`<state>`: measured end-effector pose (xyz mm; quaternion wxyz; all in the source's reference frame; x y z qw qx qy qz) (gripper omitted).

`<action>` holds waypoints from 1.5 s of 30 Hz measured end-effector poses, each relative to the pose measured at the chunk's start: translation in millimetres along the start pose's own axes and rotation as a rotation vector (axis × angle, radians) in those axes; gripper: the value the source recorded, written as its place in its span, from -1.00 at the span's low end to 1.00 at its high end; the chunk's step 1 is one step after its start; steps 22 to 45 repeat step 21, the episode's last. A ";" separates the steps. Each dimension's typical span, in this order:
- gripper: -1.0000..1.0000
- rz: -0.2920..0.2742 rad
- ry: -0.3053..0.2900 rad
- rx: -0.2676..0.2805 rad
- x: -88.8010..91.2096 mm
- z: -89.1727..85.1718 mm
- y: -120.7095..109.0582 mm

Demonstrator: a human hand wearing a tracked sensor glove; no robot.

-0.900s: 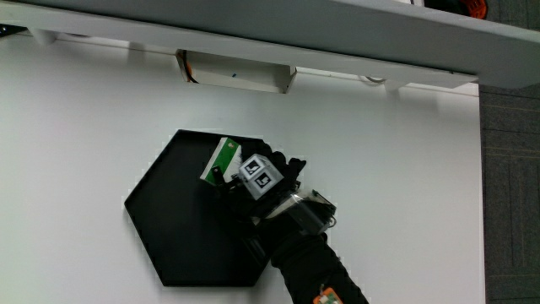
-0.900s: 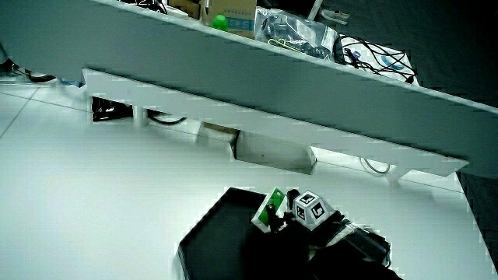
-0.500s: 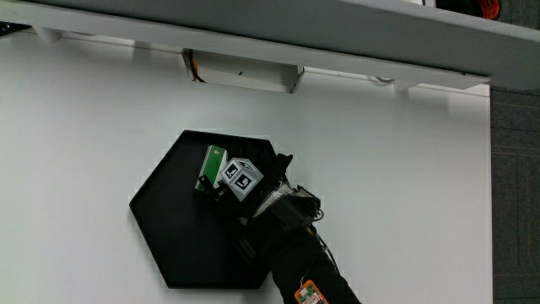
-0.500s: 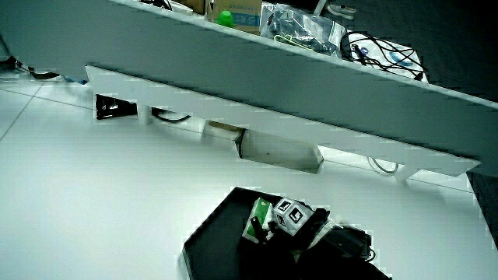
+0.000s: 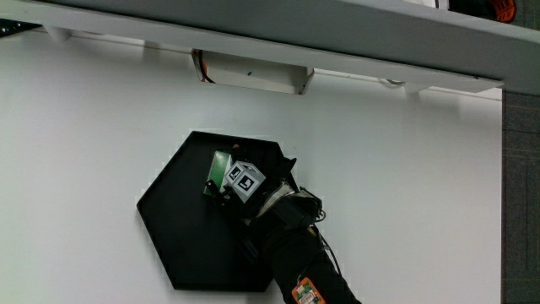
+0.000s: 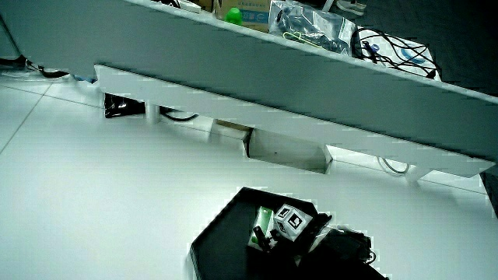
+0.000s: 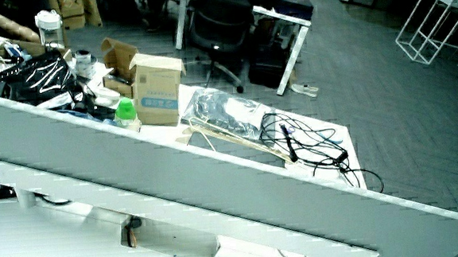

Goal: Place medicine into plate

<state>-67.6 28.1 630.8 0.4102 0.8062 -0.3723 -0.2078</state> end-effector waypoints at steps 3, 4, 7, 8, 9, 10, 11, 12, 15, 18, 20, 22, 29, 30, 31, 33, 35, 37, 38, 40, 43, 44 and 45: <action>-0.17 0.004 0.021 0.037 1.4 -4.0 -1.1; -0.25 0.019 0.036 0.048 1.9 -6.3 -1.4; -0.50 0.047 0.068 0.072 2.9 -10.9 -6.0; -0.58 0.067 0.079 0.076 2.7 -11.3 -8.5; -0.67 0.087 0.095 0.084 2.3 -12.3 -10.0; -0.75 0.094 0.105 0.096 1.8 -14.0 -10.9; -0.83 0.097 0.114 0.126 1.4 -14.0 -13.8; -0.92 0.107 0.127 0.156 1.3 -12.2 -19.9; -1.00 0.053 0.131 0.214 3.0 -17.0 -27.8; -1.00 0.075 0.170 0.260 9.3 -22.2 -40.3; -1.00 0.070 0.182 0.294 15.4 -22.4 -52.8; -1.00 0.057 0.194 0.321 18.6 -23.0 -58.4; -1.00 0.057 0.194 0.321 18.6 -23.0 -58.4; -1.00 0.057 0.194 0.321 18.6 -23.0 -58.4; -1.00 0.057 0.194 0.321 18.6 -23.0 -58.4; -1.00 0.057 0.194 0.321 18.6 -23.0 -58.4; -1.00 0.057 0.194 0.321 18.6 -23.0 -58.4; -1.00 0.057 0.194 0.321 18.6 -23.0 -58.4; -1.00 0.057 0.194 0.321 18.6 -23.0 -58.4; -1.00 0.057 0.194 0.321 18.6 -23.0 -58.4; -1.00 0.057 0.194 0.321 18.6 -23.0 -58.4; -1.00 0.057 0.194 0.321 18.6 -23.0 -58.4; -1.00 0.057 0.194 0.321 18.6 -23.0 -58.4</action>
